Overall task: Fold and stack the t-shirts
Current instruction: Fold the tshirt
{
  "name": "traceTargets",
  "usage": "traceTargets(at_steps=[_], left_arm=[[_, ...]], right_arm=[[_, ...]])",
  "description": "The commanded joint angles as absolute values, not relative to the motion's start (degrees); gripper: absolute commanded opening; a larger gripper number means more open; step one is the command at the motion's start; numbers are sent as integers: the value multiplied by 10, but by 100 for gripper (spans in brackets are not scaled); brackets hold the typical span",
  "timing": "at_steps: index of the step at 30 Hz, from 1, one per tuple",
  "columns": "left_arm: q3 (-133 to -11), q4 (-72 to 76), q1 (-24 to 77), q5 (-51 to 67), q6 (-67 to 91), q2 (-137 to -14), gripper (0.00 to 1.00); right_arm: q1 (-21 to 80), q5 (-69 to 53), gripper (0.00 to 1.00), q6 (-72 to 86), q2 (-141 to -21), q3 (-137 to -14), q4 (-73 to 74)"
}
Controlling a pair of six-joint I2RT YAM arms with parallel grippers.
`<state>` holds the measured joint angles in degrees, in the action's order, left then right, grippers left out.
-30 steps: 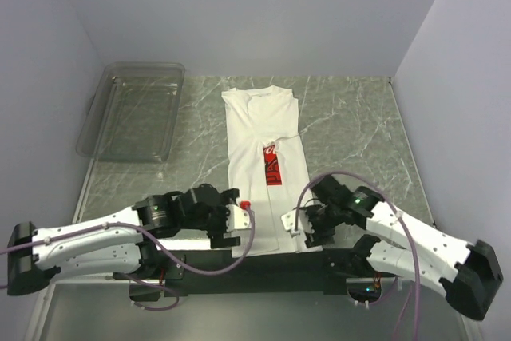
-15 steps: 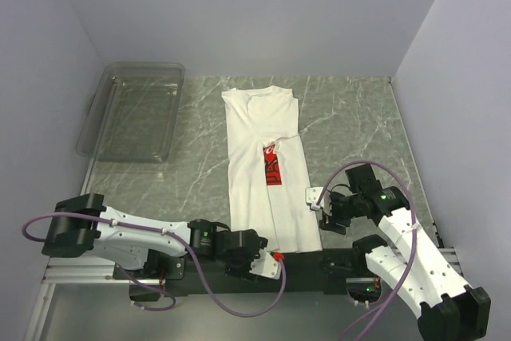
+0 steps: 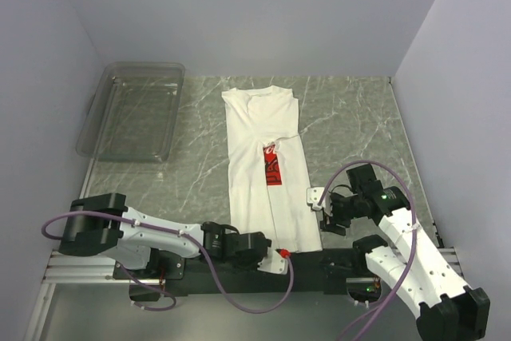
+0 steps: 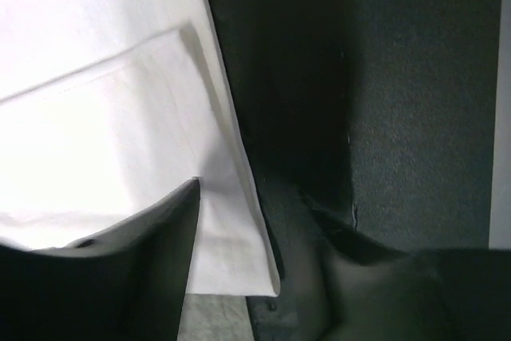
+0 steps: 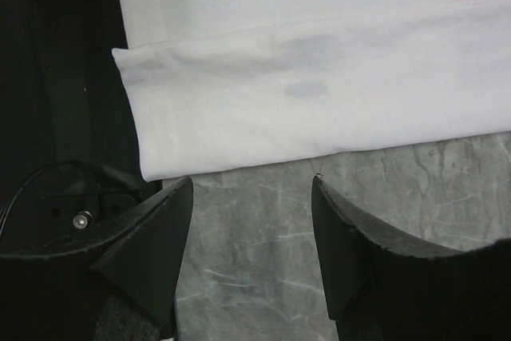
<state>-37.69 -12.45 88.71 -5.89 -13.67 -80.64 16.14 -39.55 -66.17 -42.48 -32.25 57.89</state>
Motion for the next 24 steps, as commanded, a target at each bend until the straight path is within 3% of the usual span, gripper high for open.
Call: traceTargets(at_steps=[1,10,13,20,24], left_arm=[[-366,-120,888,-81,-132,-830,42],[-364,-124,872,-136,-134,-860,18],[-364,-121,869,-143,-133,-853,1],[-363,-103,846,-90,-130,-772,1],[-364,-104,831,-59,-127,-748,1]], right_arm=[[156,-410,68,-672,-422,-346,587],[154,-410,68,-684,-422,-347,599],[155,-406,68,-696,-429,-347,606],[167,-427,73,-838,-446,-334,663],[295,-404,73,-757,-472,-323,590]])
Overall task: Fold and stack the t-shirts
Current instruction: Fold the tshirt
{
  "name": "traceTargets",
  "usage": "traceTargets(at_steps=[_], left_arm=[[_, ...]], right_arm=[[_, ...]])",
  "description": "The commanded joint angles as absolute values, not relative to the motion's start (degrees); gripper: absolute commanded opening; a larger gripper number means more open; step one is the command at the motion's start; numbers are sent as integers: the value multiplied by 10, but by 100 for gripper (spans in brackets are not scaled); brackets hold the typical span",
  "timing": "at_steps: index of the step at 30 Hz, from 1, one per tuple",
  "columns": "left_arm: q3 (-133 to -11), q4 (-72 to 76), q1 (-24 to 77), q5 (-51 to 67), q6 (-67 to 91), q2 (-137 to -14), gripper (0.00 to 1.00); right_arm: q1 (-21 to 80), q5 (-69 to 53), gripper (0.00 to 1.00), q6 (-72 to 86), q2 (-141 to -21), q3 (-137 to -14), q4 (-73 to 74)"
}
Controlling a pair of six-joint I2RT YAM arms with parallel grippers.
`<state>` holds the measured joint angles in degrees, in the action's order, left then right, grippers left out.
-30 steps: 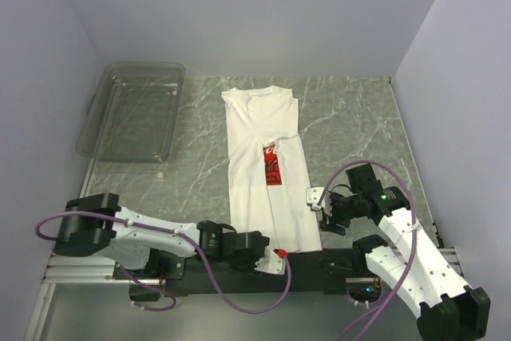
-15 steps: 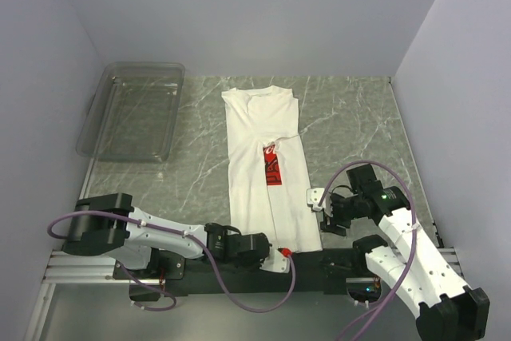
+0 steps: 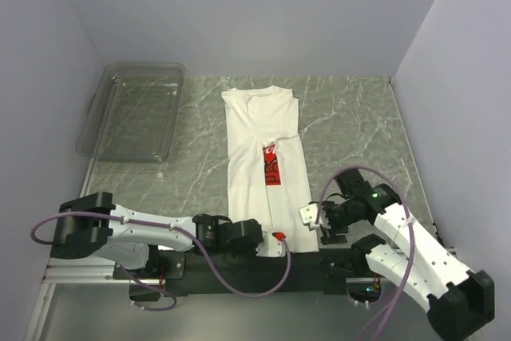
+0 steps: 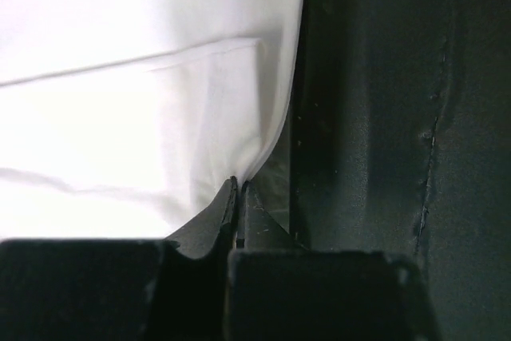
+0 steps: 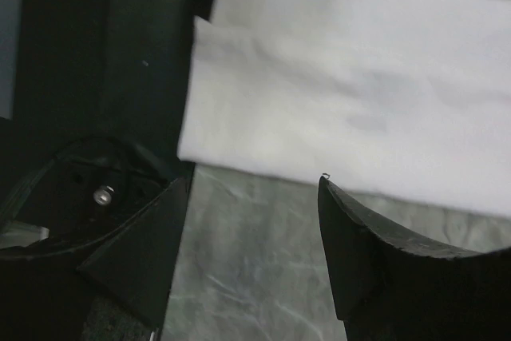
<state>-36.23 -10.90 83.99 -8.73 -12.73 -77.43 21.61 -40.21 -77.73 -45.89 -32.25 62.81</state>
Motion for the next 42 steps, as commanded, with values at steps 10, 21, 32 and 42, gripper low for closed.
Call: traceTargets(at_steps=[10,21,32,42], left_arm=[[-371,-124,825,-18,-132,-738,0],[-354,-116,825,-32,-143,-735,0],[-324,-113,831,-45,-155,-699,1],[-321,-109,834,-37,-155,-684,1]], right_arm=[[510,-292,70,-528,-555,-296,431],[614,-213,64,-446,-639,-298,381],[669,-156,52,-373,-700,-311,359],[657,-162,0,-363,-687,-320,357]])
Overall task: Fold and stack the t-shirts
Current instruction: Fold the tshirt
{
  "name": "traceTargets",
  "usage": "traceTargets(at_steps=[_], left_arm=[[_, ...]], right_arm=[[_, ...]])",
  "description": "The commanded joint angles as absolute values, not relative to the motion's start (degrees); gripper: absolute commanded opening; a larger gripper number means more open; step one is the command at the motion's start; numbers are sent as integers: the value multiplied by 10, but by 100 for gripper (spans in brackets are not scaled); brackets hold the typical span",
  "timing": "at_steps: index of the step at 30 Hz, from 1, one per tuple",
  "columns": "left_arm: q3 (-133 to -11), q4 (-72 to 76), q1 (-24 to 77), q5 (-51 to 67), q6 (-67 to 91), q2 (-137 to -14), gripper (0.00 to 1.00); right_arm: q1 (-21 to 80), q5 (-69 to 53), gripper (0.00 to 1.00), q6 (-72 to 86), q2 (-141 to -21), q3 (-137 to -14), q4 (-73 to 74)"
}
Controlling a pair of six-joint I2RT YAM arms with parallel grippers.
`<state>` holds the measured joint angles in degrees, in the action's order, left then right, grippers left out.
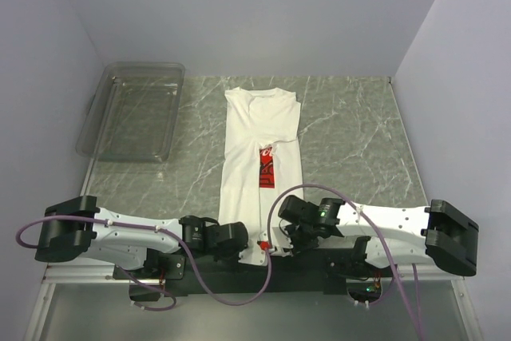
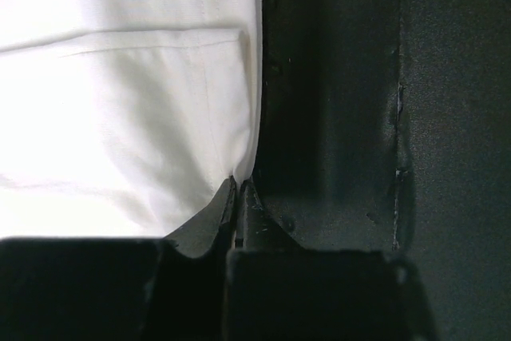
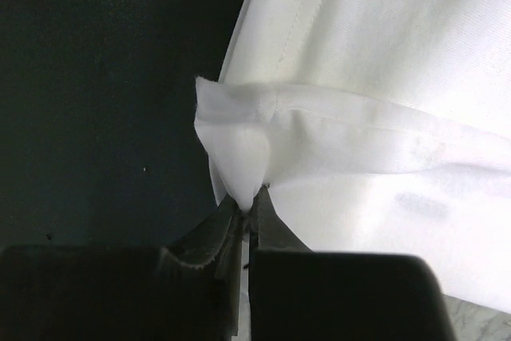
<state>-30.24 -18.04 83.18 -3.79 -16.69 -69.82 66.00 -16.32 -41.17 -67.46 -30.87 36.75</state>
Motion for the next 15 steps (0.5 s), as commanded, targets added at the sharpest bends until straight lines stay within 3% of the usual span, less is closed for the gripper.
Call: traceTargets(at_steps=[1,15], left_arm=[[-320,-107,833,-35,-156,-681,0],[-324,-90,817,3,-168,-631,1]], right_arm=[[655,-168,0,-365,-680,-322,359],[510,-327,0,-463,-635,-374,470]])
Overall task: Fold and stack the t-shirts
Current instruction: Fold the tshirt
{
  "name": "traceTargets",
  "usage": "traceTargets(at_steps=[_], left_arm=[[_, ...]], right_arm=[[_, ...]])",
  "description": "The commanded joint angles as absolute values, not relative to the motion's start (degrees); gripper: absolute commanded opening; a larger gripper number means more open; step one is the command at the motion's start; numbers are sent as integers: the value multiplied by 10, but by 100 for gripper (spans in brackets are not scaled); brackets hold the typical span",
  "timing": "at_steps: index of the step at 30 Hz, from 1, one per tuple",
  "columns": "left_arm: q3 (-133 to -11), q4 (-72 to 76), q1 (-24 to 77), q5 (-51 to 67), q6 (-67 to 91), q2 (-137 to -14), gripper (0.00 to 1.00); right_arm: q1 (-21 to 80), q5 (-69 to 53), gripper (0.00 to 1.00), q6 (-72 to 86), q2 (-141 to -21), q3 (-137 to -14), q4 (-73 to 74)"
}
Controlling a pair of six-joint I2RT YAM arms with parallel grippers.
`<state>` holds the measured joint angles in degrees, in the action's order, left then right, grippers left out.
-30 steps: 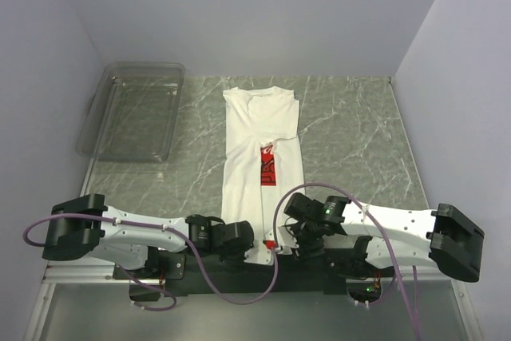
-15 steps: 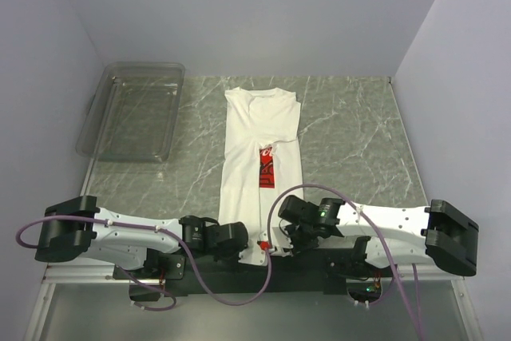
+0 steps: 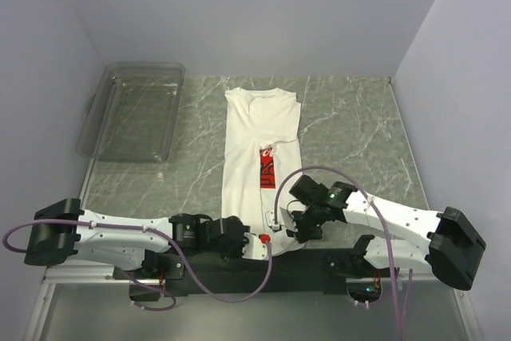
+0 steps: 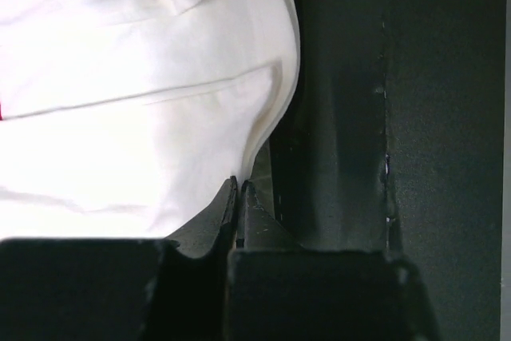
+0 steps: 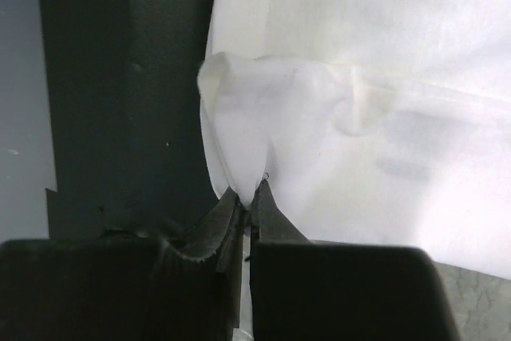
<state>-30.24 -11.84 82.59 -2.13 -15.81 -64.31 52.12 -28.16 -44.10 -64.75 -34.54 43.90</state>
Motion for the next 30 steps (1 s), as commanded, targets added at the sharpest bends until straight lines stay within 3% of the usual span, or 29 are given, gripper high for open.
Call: traceTargets(at_steps=[1,14,30], left_arm=[[-325,-90,809,4,-170,-628,0],[-367,-77,622,80,-246,-619,0],[-550,-34,365,159,-330,-843,0]], right_arm=[[500,-332,0,-468,-636,-378,475],[316,-377,0,-578,-707,-502,554],[200,-408,0,-581,-999,-787,586]])
